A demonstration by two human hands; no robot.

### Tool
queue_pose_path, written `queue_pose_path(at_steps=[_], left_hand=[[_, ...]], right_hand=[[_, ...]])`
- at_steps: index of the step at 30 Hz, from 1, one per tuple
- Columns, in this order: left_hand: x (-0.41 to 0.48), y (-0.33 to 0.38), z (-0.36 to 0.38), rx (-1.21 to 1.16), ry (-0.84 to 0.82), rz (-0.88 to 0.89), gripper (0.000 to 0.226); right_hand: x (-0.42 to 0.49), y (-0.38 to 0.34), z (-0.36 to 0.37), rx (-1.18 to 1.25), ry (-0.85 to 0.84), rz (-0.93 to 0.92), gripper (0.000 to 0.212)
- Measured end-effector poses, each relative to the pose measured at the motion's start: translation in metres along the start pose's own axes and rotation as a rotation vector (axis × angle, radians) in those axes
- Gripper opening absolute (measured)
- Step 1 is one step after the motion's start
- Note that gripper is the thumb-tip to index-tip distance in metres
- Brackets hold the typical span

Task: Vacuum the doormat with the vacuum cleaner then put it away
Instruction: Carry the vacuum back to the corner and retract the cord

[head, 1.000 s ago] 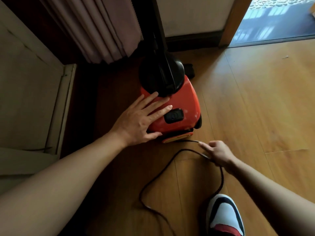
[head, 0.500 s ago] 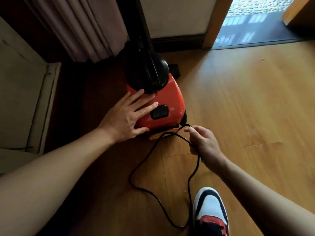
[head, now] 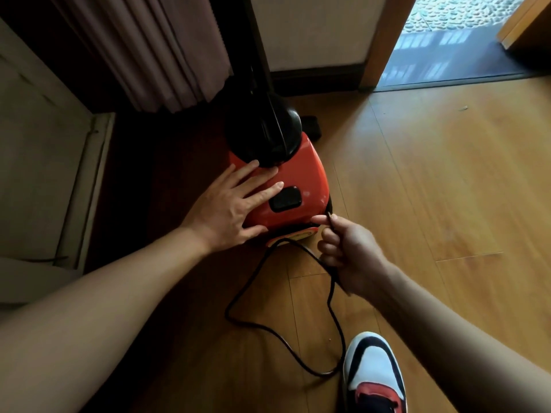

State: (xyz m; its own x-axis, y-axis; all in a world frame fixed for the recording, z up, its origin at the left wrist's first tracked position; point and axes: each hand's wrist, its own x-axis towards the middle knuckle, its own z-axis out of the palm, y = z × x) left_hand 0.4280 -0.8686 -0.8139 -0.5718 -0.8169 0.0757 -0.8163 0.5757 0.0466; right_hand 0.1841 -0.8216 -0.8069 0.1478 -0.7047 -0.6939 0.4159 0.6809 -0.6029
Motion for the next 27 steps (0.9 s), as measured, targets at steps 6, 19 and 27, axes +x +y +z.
queue_pose_path(at_steps=[6,19,27], left_hand=[[0.001,-0.002,0.000,-0.001,0.039,0.007,0.092],[0.000,-0.003,-0.004,-0.045,0.012,0.003,0.090],[-0.001,-0.008,0.001,-0.067,0.024,0.019,0.090]], right_hand=[[-0.020,0.067,0.041,-0.236,-0.166,-0.037,0.037],[0.047,0.099,0.065,-0.435,-0.097,0.073,0.048],[0.077,0.093,0.017,-0.741,-0.118,-0.068,0.035]])
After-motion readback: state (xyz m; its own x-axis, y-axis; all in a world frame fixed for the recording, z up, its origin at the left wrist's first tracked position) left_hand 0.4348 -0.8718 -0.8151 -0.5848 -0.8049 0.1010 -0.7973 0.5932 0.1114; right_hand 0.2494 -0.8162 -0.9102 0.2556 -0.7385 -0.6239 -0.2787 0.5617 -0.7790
